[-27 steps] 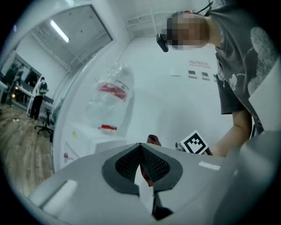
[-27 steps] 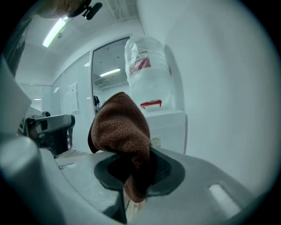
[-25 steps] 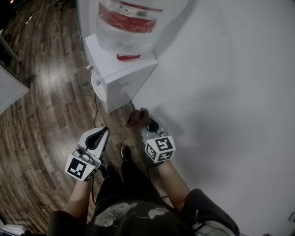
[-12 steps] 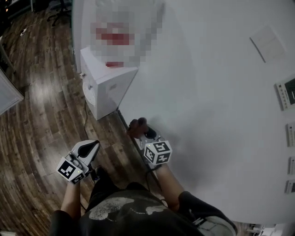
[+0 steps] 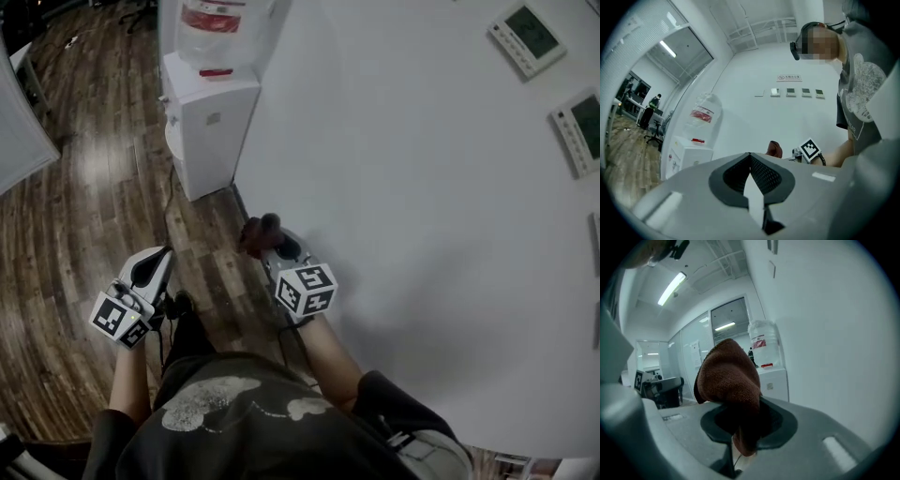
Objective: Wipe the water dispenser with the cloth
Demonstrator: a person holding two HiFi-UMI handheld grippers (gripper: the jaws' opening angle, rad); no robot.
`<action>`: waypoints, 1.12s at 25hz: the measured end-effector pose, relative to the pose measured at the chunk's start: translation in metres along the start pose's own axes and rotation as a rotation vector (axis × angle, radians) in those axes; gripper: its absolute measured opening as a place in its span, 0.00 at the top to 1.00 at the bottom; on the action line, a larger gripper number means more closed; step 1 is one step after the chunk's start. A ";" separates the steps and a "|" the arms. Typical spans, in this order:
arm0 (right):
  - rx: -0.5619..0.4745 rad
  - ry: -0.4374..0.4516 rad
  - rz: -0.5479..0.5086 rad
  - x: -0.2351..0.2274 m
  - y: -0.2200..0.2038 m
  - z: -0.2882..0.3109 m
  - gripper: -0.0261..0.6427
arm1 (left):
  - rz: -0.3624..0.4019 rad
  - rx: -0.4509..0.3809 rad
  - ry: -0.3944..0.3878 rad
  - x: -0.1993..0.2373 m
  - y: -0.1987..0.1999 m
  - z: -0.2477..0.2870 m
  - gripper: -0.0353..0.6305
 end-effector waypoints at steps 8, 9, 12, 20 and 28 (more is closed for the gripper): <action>-0.070 0.123 0.040 0.027 -0.035 -0.116 0.86 | 0.018 0.012 0.125 -0.127 -0.037 -0.055 0.92; -0.062 0.135 0.035 0.030 -0.039 -0.126 0.86 | 0.024 0.021 0.136 -0.138 -0.039 -0.061 0.92; -0.047 0.149 0.009 0.034 -0.049 -0.149 0.87 | 0.028 0.027 0.146 -0.166 -0.044 -0.070 0.92; -0.011 0.191 0.049 0.036 -0.070 -0.166 0.88 | 0.002 0.060 0.161 -0.196 -0.059 -0.080 0.92; 0.001 0.184 0.025 0.041 -0.076 -0.182 0.88 | -0.007 0.043 0.139 -0.198 -0.061 -0.077 0.92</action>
Point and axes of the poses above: the fingertips, and each gripper's own axes: z forward along the fingers, x to its left, y out of its top, the point moved 7 cm from there along -z, backward along the fingers, and after that the axes turned 6 degrees about y, right-handed, at the moved point
